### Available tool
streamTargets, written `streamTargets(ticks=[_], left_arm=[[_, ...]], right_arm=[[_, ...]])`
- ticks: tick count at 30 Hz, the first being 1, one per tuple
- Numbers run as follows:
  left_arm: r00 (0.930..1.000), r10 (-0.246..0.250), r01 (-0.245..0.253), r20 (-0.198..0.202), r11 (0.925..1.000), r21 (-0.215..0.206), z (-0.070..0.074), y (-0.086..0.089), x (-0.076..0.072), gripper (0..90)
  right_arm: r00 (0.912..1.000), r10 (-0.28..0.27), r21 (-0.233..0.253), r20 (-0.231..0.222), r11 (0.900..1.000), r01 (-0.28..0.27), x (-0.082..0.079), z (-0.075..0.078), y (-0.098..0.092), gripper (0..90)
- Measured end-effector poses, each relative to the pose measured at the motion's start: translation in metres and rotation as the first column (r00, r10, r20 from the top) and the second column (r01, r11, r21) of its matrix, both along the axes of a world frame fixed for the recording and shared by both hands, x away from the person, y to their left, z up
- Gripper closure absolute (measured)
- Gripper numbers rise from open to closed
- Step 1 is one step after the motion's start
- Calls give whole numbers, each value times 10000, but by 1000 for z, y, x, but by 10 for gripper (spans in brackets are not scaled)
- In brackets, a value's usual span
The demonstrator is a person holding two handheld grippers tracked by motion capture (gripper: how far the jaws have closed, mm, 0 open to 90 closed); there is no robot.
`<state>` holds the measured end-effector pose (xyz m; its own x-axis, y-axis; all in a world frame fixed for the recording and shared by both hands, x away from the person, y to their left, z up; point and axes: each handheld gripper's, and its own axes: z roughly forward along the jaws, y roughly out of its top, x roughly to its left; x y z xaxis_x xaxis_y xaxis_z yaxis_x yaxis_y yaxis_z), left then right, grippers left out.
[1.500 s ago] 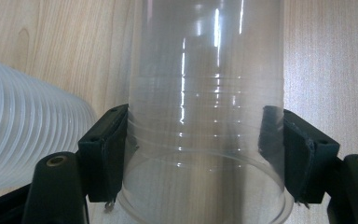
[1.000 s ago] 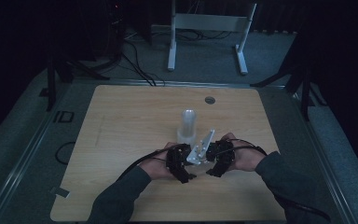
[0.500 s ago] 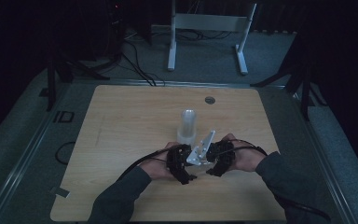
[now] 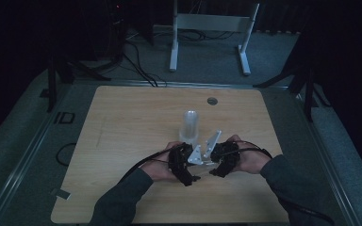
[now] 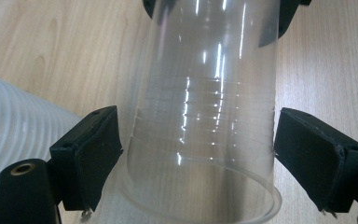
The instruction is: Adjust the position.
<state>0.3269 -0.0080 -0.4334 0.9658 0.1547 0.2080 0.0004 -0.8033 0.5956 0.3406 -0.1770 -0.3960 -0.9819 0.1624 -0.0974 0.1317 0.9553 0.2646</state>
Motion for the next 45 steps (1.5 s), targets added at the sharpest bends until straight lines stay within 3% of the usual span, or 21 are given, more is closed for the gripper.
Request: streamTargets(ticks=[6,19,27,37,42,45], left_arm=[[9997,213,-208,131,9993,-316,4,3,1,151],[9989,347,-329,303,9977,-592,6,8,2,198],[9978,534,-504,390,9959,-746,7,9,2,202],[9972,678,-651,324,9948,-789,5,10,4,235],[9963,831,-809,200,9923,-934,3,12,5,241],[9954,954,-941,78,9903,-1024,1,13,6,241]], right_arm=[[9995,-299,96,41,9995,298,1,-3,-7,409],[9929,-1187,314,-7,9924,1187,6,-9,-23,411],[9817,-1897,569,-179,9800,1904,9,-13,-37,413],[9539,-2995,793,-159,9507,2998,12,-20,-53,416],[9312,-3644,851,-134,9275,3641,13,-23,-61,416],[9133,-4071,956,-134,9086,4065,14,-24,-66,417]])
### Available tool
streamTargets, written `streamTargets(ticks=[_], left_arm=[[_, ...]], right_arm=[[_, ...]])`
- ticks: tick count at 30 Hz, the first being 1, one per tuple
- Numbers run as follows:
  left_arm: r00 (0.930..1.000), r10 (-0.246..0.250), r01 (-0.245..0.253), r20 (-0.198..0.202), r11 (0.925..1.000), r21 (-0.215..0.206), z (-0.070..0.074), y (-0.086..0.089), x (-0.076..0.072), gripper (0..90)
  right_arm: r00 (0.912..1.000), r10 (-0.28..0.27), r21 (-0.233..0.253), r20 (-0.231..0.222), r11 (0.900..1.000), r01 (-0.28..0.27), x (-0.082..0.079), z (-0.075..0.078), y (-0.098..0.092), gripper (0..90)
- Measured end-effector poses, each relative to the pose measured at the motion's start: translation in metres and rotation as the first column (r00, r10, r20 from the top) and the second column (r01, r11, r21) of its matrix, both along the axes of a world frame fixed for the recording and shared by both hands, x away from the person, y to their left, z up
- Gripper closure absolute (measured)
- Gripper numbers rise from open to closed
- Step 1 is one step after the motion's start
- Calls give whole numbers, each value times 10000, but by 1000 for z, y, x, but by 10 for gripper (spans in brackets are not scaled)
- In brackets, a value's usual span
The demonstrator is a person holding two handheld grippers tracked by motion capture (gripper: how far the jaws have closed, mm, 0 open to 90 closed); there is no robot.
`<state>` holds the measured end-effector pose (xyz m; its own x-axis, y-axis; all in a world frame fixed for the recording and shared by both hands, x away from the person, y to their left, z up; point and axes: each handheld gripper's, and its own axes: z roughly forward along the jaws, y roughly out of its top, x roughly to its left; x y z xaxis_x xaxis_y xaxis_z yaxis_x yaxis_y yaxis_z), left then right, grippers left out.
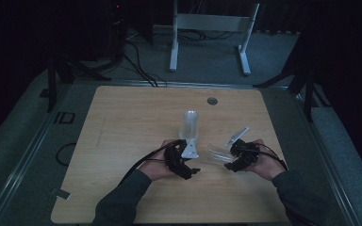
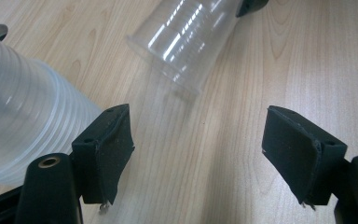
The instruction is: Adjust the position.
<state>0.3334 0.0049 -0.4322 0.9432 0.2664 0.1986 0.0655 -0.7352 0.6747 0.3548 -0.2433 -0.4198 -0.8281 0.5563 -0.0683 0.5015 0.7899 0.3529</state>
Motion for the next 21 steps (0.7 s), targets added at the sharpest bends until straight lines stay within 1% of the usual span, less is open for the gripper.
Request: streamTargets(ticks=[4,8,13,16,21], left_arm=[[9999,63,-64,-81,9999,-85,0,1,1,241],[9999,92,-93,-125,9999,-73,1,1,1,241],[9995,307,-307,-60,9995,18,-1,0,2,252],[9990,440,-440,-53,9990,-6,-3,-1,3,252],[9982,594,-594,-33,9982,19,-4,0,3,252]], right_arm=[[9987,-503,79,76,9987,503,2,0,-6,417],[9957,-913,185,159,9957,910,3,-2,-11,417],[9885,-1482,424,287,9882,1469,5,-3,-17,418],[9813,-1875,570,439,9811,1849,6,-3,-20,418],[9644,-2577,751,587,9645,2532,9,-4,-25,419]])
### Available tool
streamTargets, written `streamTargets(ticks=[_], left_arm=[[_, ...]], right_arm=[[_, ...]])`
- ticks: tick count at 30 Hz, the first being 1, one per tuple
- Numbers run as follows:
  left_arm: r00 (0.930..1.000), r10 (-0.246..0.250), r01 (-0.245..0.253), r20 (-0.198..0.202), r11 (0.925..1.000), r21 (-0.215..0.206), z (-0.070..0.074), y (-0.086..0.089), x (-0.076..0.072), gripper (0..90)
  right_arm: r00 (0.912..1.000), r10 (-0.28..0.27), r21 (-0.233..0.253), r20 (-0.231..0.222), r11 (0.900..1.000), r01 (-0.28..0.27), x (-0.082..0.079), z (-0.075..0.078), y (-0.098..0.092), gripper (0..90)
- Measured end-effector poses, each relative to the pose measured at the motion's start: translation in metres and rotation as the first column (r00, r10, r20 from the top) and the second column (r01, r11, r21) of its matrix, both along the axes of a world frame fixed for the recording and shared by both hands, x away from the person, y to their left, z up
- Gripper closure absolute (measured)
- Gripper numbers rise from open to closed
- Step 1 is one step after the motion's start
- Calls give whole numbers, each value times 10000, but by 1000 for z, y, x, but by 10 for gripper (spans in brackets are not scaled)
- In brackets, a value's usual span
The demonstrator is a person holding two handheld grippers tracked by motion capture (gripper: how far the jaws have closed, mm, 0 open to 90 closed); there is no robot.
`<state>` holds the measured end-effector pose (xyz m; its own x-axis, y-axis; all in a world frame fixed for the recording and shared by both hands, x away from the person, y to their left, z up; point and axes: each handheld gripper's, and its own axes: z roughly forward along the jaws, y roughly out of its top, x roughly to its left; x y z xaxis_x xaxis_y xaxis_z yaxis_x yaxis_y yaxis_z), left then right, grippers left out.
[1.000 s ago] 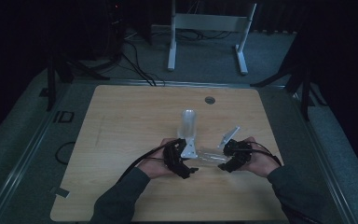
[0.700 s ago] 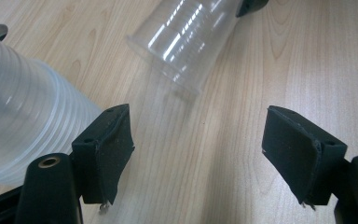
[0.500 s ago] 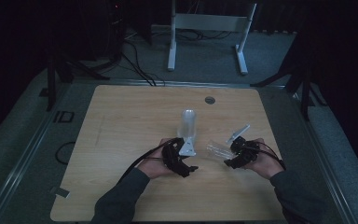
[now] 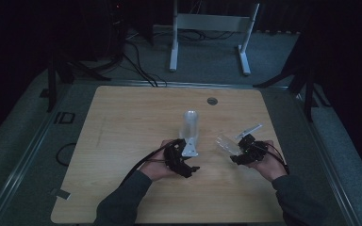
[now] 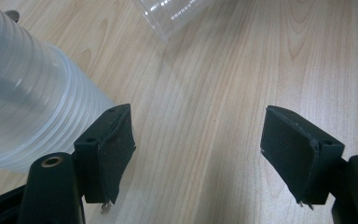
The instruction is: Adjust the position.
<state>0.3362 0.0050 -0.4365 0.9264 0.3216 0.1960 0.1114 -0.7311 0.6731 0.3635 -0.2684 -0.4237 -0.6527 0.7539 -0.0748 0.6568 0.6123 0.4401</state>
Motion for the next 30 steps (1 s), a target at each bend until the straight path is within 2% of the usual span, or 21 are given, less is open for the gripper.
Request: streamTargets(ticks=[9,15,19,20,21,22,30], left_arm=[[10000,81,-81,37,10000,-37,1,0,0,253],[9999,114,-114,36,9999,-96,1,0,0,253],[9999,117,-116,97,9999,-96,1,0,0,253],[9999,117,-116,97,9999,-96,1,0,0,253],[9999,113,-111,109,9998,-138,1,-1,-1,253],[9999,114,-113,112,9999,-130,1,-1,-1,253],[9997,201,-200,124,9998,-50,1,-1,0,252]], right_arm=[[9974,-714,382,63,9967,711,2,-6,-7,419],[9913,-1286,761,276,9891,1262,2,-9,-13,419],[9790,-1884,778,774,9801,1825,-1,-8,-15,419],[9790,-1884,778,774,9801,1825,-1,-8,-15,419],[9754,-2032,831,855,9770,1963,-1,-8,-16,419],[9679,-2313,919,981,9706,2226,-2,-9,-16,419],[9428,-3146,966,1097,9475,3049,-1,-13,-21,419]])
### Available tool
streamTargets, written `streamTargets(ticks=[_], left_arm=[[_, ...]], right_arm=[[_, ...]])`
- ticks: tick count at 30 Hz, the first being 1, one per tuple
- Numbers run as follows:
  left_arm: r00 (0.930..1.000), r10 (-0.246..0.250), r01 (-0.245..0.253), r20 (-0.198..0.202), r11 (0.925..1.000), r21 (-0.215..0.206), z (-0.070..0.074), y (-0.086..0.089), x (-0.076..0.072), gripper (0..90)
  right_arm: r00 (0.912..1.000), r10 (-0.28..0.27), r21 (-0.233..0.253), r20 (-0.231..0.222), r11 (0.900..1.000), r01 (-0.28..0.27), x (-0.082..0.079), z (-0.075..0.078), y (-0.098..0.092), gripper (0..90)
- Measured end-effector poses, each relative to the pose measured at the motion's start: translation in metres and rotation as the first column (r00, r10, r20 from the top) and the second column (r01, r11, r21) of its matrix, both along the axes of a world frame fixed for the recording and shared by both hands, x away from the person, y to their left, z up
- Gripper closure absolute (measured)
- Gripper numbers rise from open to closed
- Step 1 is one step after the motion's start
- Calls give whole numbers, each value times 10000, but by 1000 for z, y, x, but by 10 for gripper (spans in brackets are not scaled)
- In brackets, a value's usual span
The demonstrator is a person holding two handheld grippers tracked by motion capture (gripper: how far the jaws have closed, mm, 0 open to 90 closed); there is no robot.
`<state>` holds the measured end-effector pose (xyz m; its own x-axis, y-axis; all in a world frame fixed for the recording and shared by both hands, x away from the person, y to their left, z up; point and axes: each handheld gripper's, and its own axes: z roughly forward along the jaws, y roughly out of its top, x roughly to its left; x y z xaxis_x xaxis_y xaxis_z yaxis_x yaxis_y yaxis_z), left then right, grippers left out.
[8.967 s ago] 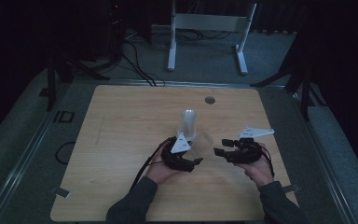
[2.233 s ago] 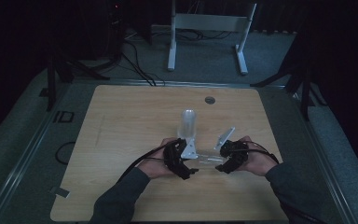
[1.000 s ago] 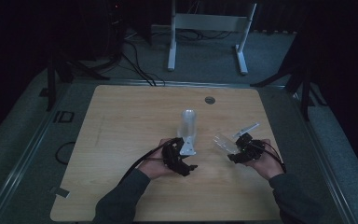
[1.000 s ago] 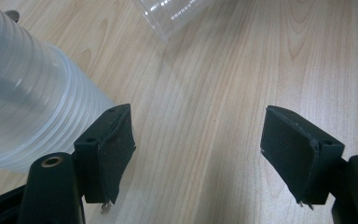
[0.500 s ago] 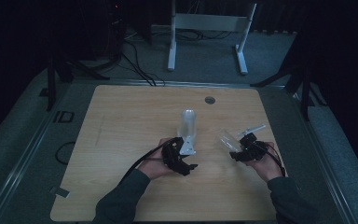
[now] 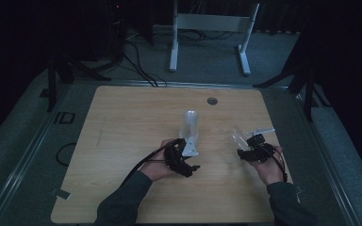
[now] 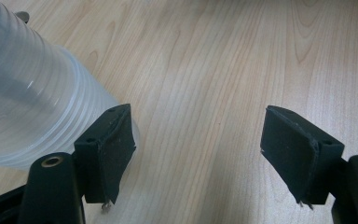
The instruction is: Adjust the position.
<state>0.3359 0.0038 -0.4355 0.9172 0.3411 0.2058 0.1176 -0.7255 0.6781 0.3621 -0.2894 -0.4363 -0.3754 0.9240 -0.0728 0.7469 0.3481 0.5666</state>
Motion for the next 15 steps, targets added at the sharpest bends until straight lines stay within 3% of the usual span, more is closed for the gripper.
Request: streamTargets(ticks=[4,7,15], left_arm=[[9999,99,-99,43,9999,19,-1,-1,0,253],[9999,126,-126,64,9999,-39,-2,-3,0,253],[9996,258,-258,76,9996,-93,-1,-2,0,253]], right_arm=[[9993,-356,100,73,9993,356,1,-3,-2,419],[9973,-643,-207,355,9977,650,0,-5,0,419],[9876,-1332,20,829,9910,1335,-3,-11,1,419]])
